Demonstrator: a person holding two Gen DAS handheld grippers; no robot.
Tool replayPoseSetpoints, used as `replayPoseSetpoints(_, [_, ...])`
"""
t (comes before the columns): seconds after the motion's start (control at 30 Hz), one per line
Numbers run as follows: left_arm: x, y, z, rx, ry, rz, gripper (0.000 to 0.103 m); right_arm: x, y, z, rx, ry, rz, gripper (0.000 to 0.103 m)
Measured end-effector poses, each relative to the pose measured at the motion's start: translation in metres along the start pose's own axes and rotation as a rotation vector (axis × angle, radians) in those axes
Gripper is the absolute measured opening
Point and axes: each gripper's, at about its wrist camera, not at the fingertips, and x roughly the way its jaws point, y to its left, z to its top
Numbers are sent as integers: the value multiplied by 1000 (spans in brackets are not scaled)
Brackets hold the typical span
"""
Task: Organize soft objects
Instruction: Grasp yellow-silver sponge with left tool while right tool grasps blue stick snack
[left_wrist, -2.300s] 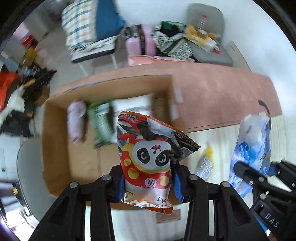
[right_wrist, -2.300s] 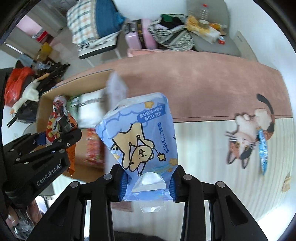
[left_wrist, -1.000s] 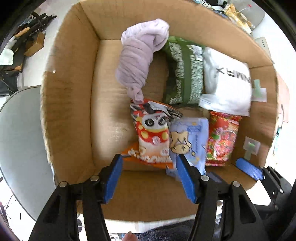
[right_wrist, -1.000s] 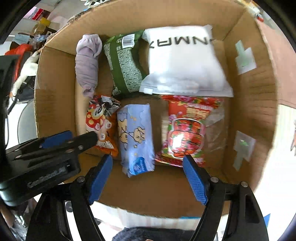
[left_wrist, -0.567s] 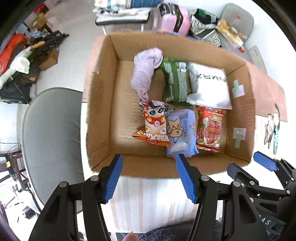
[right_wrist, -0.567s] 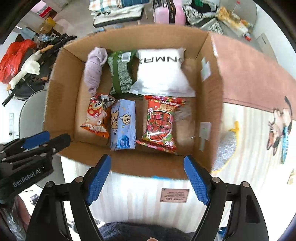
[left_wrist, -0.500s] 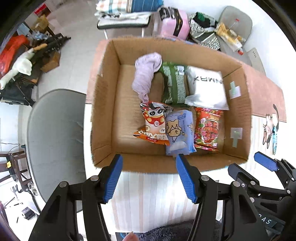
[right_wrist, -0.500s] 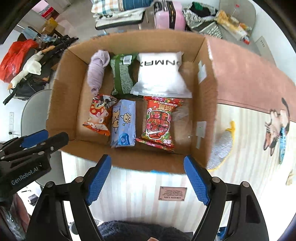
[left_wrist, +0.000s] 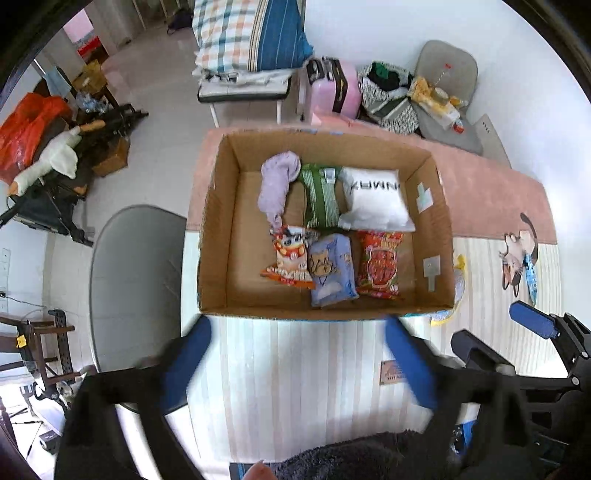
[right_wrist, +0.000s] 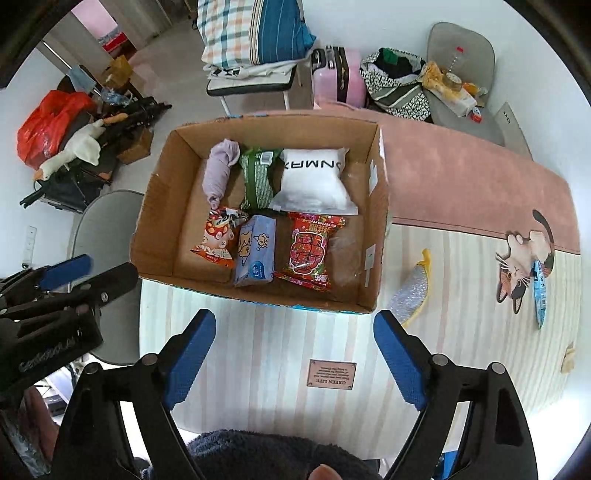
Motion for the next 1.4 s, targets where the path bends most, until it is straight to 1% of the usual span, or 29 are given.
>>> replayPoseSetpoints(0.03, [-3, -2, 0, 2, -16, 13, 100, -5, -2, -2, 2, -10, 1, 100])
replayPoseSetpoints(0.07, [-5, -4, 0, 4, -25, 21, 100, -8, -4, -3, 3, -15, 8, 103])
replayPoseSetpoints(0.17, [-13, -10, 1, 3, -52, 31, 100, -15, -12, -6, 18, -24, 56, 103])
replayPoseSetpoints(0.27, [-20, -25, 4, 25, -74, 40, 100, -22, -23, -9, 32, -46, 70, 103])
replayPoseSetpoints(0.37, [-26, -55, 7, 77, -111, 73, 100, -28, -49, -16, 73, -63, 69, 103])
replayPoseSetpoints(0.43, [-25, -81, 9, 121, -123, 88, 100, -30, -76, -23, 115, -67, 48, 103])
replayPoseSetpoints(0.5, [-13, -113, 12, 169, -88, 80, 100, -33, -110, -32, 167, -64, 21, 103])
replayPoseSetpoints(0.57, [7, -149, 16, 224, -38, 45, 100, -35, -142, -40, 218, -56, 2, 103])
replayPoseSetpoints(0.67, [49, -212, 23, 349, 71, 34, 100, -32, -208, -54, 318, -34, -36, 103])
replayPoseSetpoints(0.73, [75, -250, 25, 427, 124, 36, 100, -27, -246, -62, 372, -19, -59, 103])
replayPoseSetpoints(0.8, [107, -287, 28, 503, 195, 58, 100, -22, -282, -69, 414, -5, -80, 103])
replayPoseSetpoints(0.83, [121, -299, 29, 529, 228, 57, 100, -19, -301, -72, 433, 5, -91, 103])
replayPoseSetpoints(0.93, [167, -331, 29, 580, 328, 96, 100, -1, -360, -78, 485, 38, -117, 103])
replayPoseSetpoints(1.0, [195, -340, 25, 587, 391, 124, 100, 9, -391, -79, 506, 51, -125, 103])
replayPoseSetpoints(1.03, [211, -345, 22, 585, 426, 136, 100, 18, -414, -79, 523, 70, -142, 103])
replayPoseSetpoints(1.1, [233, -348, 18, 569, 476, 153, 100, 32, -443, -79, 540, 86, -162, 103])
replayPoseSetpoints(1.13, [240, -349, 16, 563, 495, 155, 100, 42, -466, -79, 553, 102, -177, 103])
replayPoseSetpoints(1.23, [263, -347, 13, 509, 544, 156, 100, 66, -513, -74, 569, 136, -197, 103])
replayPoseSetpoints(1.33, [278, -342, 12, 450, 587, 144, 100, 96, -546, -61, 555, 178, -195, 103])
replayPoseSetpoints(1.4, [285, -338, 12, 406, 605, 136, 100, 109, -554, -52, 537, 196, -194, 103])
